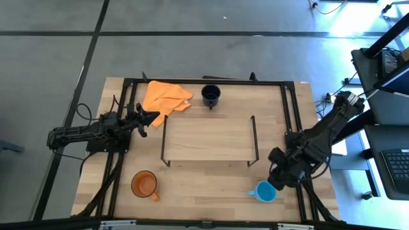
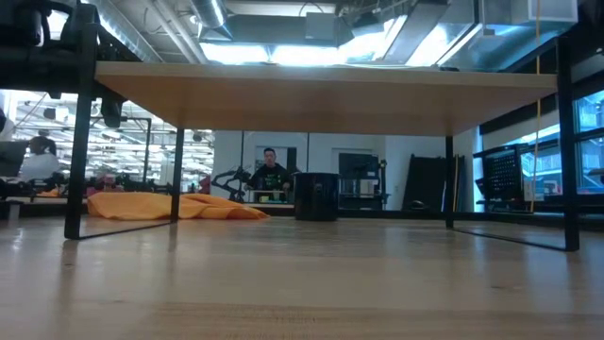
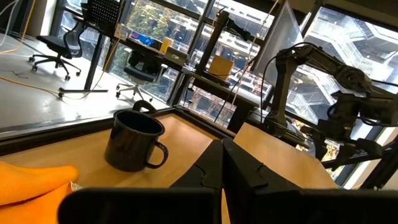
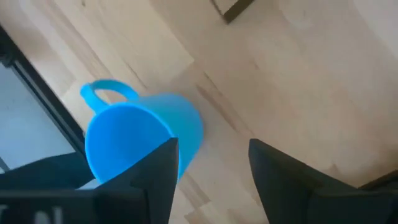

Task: Stack small to large cups/mugs on shelf
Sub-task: Put the blue cup on the shelf

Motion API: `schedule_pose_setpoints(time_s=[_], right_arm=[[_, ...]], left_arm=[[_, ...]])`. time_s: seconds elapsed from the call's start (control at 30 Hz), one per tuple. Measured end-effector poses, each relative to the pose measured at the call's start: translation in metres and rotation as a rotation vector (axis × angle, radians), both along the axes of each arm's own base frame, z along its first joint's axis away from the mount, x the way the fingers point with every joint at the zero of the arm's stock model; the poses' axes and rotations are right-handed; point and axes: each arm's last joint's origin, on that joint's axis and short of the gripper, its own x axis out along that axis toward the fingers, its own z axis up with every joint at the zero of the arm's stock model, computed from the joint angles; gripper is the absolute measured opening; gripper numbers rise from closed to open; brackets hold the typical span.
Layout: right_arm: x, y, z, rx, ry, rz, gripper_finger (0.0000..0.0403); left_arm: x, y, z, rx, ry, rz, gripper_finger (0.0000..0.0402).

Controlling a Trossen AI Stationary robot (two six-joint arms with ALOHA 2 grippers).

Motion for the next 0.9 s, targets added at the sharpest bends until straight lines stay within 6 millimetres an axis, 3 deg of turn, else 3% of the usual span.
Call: schedule_pose_setpoints(time_s=[0.2,0.27,0.47,0.53,0.67,0.9], right_arm=[[0.007,-0.005,0.000,0.012,-0.003,-0.062,0.0196],[0.007,-0.006,0.000,0.016,-0.002,-0.079,0.0196],[0.007,-0.007,0.000,0.005,-0.009,-0.090,0.0196],[0.006,-0.008,0.000,-0.015,0.000,-0.078,0.0196],[0.004,-0.012,-0.001,-0.091,-0.008,-0.044,0.0196],[0.004,-0.016,-0.001,-0.145,-0.009,-0.001,0.0196]], left_arm=[[-0.001,0.002,0.002,0.066,0.013,0.067,0.0000],[-0.002,0.002,0.006,0.021,-0.057,0.077,0.0000],[-0.003,-0.014,0.023,0.264,-0.205,-0.423,0.0000],[-0.002,-0.017,0.019,0.212,-0.166,-0.544,0.0000],[0.002,-0.017,-0.005,-0.105,0.049,-0.614,0.0000],[0.003,-0.019,0.005,-0.133,0.024,-0.678,0.0000]])
